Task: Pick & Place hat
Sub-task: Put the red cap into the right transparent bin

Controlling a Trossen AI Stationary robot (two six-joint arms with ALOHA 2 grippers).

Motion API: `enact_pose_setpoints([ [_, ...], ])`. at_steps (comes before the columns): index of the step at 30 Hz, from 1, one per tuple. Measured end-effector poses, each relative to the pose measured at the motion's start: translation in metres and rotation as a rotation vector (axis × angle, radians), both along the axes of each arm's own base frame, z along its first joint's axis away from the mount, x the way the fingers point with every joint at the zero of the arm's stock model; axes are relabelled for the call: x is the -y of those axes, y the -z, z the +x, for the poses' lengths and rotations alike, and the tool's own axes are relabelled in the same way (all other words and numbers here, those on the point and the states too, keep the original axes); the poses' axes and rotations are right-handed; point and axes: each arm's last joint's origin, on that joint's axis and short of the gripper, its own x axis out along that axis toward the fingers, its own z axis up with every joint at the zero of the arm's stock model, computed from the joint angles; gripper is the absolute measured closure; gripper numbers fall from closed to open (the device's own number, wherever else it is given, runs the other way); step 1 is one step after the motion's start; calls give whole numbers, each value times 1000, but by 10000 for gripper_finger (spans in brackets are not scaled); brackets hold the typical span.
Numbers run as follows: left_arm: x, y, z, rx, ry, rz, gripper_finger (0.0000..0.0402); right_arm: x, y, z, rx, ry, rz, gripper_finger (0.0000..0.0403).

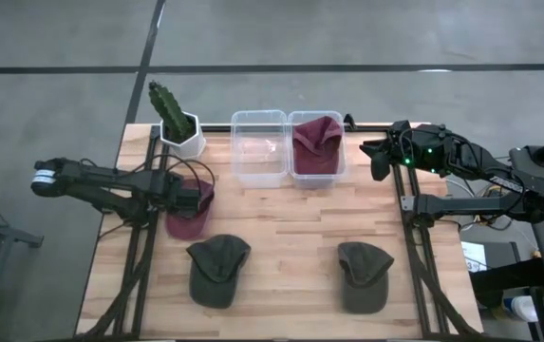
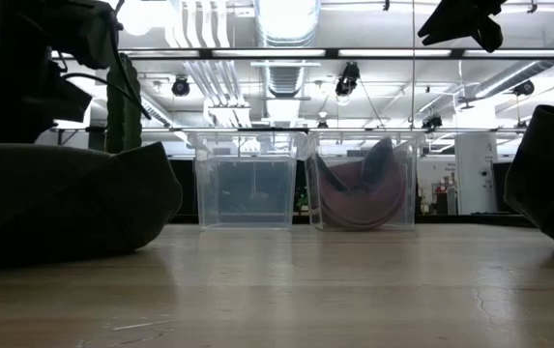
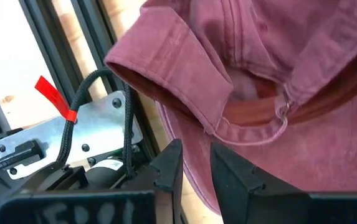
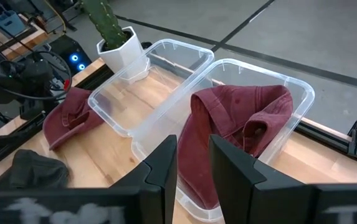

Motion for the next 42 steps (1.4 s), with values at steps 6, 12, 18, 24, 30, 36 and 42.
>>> enact_pose_setpoints([
  [6, 1, 0, 2, 20, 4, -19, 282, 0, 0, 0, 0, 0, 0, 314],
  [12, 0, 1, 5, 51, 7, -18, 212, 0, 0, 0, 0, 0, 0, 314],
  [18, 0, 1, 5, 54, 20, -16, 198, 0, 0, 0, 0, 0, 0, 314],
  [24, 0, 8, 4, 52, -25, 9, 197, 0, 0, 0, -1, 0, 0, 314],
  [30, -1, 9, 4, 54, -37, 33, 197, 0, 0, 0, 0, -1, 3, 314],
  [36, -1, 8, 3, 55, -118, 24, 197, -1, 0, 0, 3, -22, 15, 314],
  [42, 7, 8, 4, 73, -307, -123, 197, -1, 0, 0, 3, -23, 15, 314],
])
